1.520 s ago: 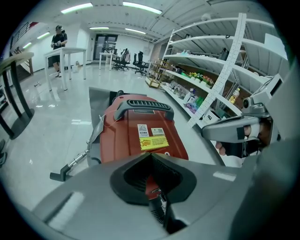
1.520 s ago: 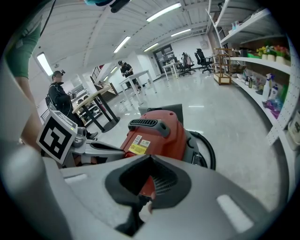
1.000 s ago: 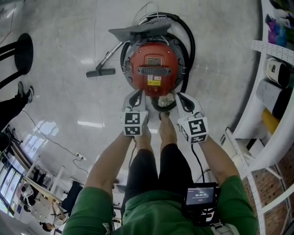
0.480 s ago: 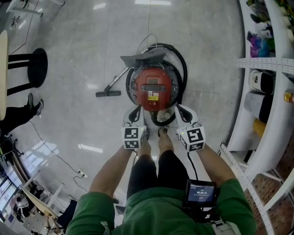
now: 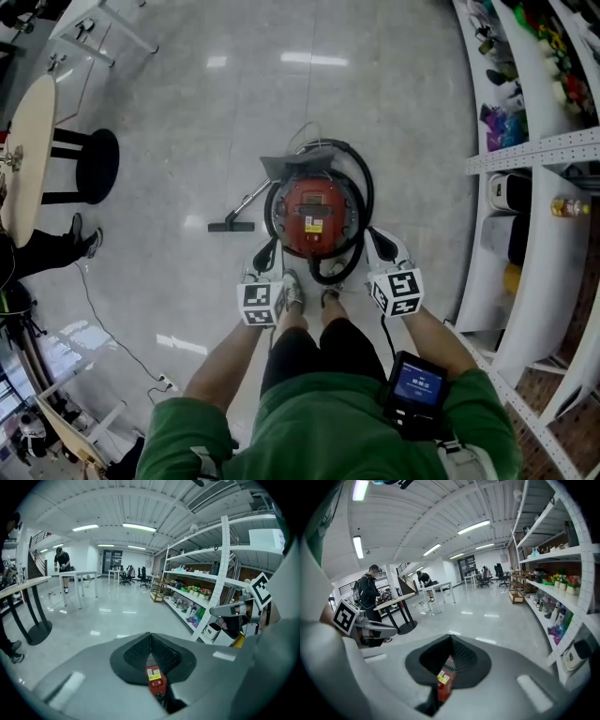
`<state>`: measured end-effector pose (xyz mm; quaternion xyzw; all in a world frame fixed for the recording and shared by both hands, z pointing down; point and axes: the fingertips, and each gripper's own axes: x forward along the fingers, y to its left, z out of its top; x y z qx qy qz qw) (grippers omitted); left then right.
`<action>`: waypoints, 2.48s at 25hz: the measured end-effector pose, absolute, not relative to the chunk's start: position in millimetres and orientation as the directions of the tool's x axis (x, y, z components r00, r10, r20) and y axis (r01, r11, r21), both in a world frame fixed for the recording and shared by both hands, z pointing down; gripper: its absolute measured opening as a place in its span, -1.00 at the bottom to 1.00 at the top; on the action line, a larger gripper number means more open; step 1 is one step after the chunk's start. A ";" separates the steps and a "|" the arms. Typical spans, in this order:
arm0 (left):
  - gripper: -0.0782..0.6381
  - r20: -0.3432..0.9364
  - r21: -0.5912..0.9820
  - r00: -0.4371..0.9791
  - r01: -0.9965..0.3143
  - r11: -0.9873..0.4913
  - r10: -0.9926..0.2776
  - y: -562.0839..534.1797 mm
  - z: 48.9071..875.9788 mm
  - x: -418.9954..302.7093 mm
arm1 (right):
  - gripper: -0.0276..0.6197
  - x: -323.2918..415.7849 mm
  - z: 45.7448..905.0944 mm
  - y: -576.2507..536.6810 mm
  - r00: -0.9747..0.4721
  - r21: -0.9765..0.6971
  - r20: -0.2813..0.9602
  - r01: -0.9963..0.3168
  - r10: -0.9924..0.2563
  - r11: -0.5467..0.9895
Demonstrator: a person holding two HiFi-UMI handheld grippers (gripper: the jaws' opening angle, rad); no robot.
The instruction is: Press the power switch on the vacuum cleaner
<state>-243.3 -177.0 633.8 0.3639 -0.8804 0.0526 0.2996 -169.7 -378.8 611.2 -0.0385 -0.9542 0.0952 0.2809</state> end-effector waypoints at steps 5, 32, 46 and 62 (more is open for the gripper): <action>-0.75 0.499 0.108 -0.611 -0.660 0.744 -0.615 -165.5 581.2 -250.9 | -0.91 -177.1 564.4 -378.0 -0.871 -0.197 0.478 0.023 0.117 0.980; -0.75 0.272 0.153 -0.683 -0.665 0.731 -0.678 -109.5 449.3 -196.3 | -0.91 -112.2 423.5 -335.2 -0.964 -0.186 0.265 -0.018 0.032 0.982; -0.75 0.155 0.192 -0.642 -0.726 0.660 -0.751 -21.2 413.3 -121.9 | -0.91 -6.3 391.7 -232.4 -0.971 -0.166 0.218 -0.134 -0.096 0.977; -0.75 0.102 0.147 -0.622 -0.763 0.630 -0.777 -17.9 378.7 -33.4 | -0.91 87.5 366.8 -215.2 -0.977 -0.158 0.175 -0.148 -0.120 0.976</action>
